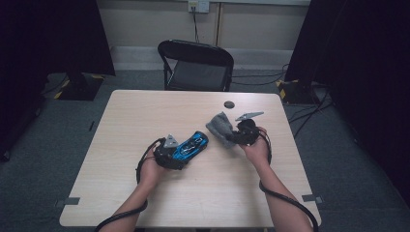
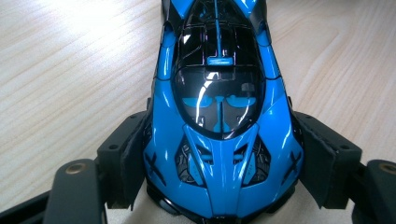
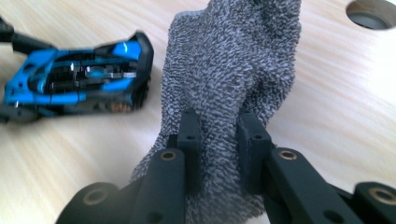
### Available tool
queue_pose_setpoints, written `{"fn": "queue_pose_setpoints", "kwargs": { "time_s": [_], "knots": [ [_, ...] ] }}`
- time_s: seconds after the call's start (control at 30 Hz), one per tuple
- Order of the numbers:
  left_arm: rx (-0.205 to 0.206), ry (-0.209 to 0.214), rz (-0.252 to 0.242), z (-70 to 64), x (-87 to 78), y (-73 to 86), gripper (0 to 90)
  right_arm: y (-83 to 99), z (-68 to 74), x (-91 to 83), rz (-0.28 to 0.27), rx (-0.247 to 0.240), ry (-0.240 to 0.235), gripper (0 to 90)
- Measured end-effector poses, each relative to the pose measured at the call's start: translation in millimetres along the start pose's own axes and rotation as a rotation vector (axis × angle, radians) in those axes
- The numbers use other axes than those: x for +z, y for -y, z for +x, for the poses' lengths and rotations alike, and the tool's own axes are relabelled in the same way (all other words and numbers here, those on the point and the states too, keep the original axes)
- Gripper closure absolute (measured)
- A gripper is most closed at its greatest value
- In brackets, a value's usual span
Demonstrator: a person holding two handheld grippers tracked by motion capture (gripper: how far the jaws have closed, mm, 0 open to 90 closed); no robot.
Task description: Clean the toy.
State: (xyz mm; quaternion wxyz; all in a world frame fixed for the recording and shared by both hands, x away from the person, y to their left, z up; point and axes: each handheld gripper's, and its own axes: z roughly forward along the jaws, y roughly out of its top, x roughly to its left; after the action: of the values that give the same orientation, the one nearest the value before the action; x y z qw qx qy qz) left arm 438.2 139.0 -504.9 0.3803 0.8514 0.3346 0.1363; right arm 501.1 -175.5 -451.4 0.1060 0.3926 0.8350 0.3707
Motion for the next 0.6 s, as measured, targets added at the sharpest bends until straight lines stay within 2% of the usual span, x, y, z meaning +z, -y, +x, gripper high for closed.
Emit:
{"fn": "queue_pose_setpoints", "kwargs": {
  "time_s": [0.13,0.2,0.37,0.5,0.6],
  "knots": [
    [-0.001,0.001,-0.002,-0.1,0.0,0.2,25.9,-8.4,1.9,11.1,0.005,-0.003,-0.012,74.4],
    [-0.001,0.001,-0.001,0.0,0.0,0.1,25.9,-12.1,4.1,17.6,0.022,-0.025,-0.006,74.3],
    [0.0,0.001,-0.001,0.0,0.0,0.1,25.9,-16.7,7.3,30.5,0.037,-0.041,-0.014,74.3],
    [0.001,0.0,0.001,0.1,-0.1,0.0,25.9,-21.1,15.3,41.2,0.037,-0.059,-0.038,74.2],
    [0.002,0.0,0.0,0.2,-0.1,0.1,25.9,-23.5,21.3,48.7,0.054,-0.08,-0.039,74.1]
  ]
}}
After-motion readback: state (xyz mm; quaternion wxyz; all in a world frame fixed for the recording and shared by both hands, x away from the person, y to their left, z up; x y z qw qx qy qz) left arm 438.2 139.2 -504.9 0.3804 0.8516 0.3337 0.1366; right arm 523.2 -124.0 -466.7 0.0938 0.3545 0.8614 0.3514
